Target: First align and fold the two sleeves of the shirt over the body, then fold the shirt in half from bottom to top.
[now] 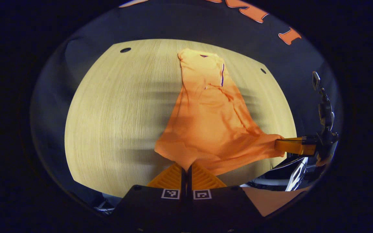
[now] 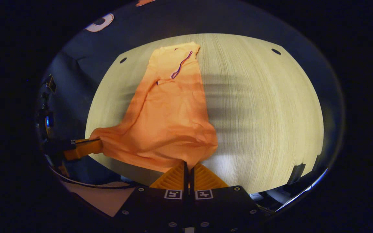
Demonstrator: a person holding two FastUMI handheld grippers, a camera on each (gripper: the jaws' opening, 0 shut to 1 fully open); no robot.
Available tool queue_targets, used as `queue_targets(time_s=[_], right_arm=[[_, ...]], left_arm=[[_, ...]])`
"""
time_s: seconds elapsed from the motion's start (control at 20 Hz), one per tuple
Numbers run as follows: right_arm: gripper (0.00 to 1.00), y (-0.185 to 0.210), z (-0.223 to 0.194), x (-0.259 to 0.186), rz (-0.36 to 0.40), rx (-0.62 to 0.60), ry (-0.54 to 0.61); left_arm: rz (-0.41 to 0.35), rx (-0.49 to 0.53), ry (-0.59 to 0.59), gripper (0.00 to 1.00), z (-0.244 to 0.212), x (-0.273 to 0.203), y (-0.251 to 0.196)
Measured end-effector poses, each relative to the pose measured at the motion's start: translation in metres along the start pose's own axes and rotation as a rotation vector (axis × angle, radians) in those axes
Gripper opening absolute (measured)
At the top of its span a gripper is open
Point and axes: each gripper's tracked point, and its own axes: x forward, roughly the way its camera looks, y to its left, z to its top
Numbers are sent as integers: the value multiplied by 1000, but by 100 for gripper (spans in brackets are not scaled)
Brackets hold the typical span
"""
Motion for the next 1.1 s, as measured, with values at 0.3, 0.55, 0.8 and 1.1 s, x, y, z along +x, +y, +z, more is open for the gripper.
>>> queue_targets(time_s=[0.3,0.55,0.8,1.1], right_arm=[[0,-8,72,-21,5,14,-116],[0,-15,126,-25,-18,-17,-183],[0,-19,185,-23,-36,-37,-249],[0,-24,244,-2,-61,-63,-280]], left_arm=[[-8,0,-107,0,72,-6,6],[4,28,-193,1,137,-6,12],[4,58,-260,1,203,-1,13],[31,111,-303,0,268,25,21]])
